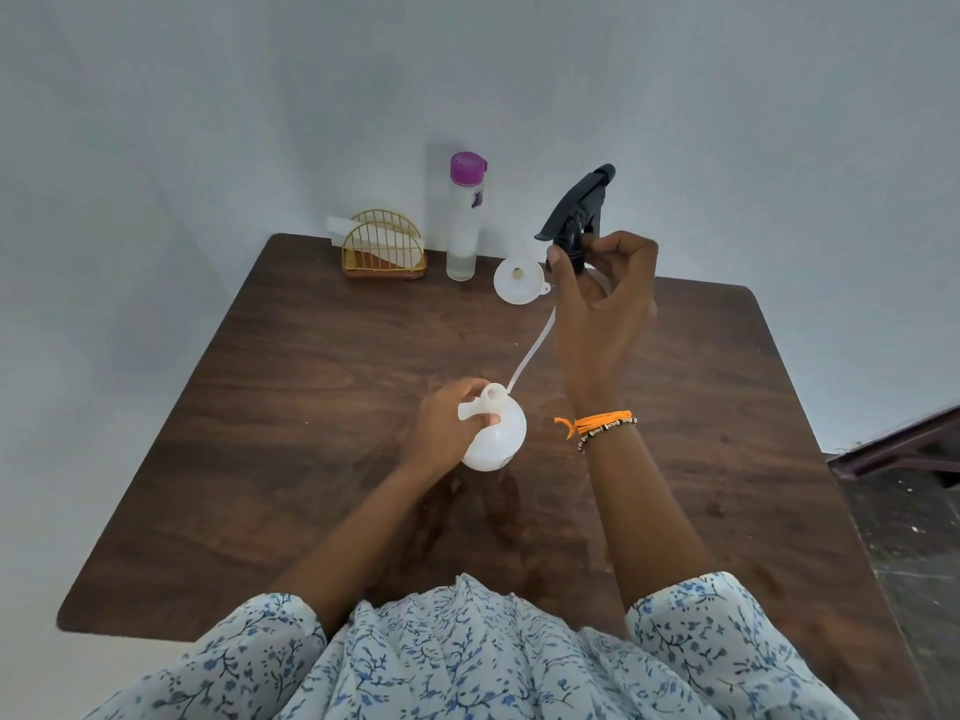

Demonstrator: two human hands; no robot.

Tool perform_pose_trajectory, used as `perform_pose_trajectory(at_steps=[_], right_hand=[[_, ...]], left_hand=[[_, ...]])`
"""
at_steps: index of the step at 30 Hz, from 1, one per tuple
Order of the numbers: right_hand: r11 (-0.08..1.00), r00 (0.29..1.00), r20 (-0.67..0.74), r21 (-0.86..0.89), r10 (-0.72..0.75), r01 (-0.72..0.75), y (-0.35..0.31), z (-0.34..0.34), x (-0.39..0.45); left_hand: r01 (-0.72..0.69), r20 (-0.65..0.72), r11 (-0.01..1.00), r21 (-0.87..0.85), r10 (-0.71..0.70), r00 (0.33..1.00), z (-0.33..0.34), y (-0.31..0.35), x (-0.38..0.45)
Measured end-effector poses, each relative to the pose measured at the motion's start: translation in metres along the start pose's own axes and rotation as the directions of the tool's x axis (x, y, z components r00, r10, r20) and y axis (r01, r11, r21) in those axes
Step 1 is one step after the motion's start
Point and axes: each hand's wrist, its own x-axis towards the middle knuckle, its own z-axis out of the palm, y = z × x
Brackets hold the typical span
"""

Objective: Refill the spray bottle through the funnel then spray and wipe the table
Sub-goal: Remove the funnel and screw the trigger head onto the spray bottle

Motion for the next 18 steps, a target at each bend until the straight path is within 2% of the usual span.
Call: perform_pose_trajectory(at_steps=[7, 14, 18], right_hand=[[0.998, 1.000, -0.015, 0.062, -0.010, 0.011, -0.012, 0.005, 0.010], [1.000, 0.999, 0.043, 0.005, -0.008, 0.008, 0.005, 0.007, -0.001], [0.998, 0.994, 0.092, 0.028, 0.058, -0.061, 0.017, 0.006, -0.012]], left_hand=[[-0.015, -0.004, 0.999, -0.034, 0.015, 1.000, -0.001, 0.002, -0.001], [-0.024, -0.007, 0.999, -0.033, 0.024, 1.000, -0.001, 0.005, -0.001], [-0.027, -0.011, 0.999, -0.027, 0.027, 1.000, -0.001, 0.006, -0.001]])
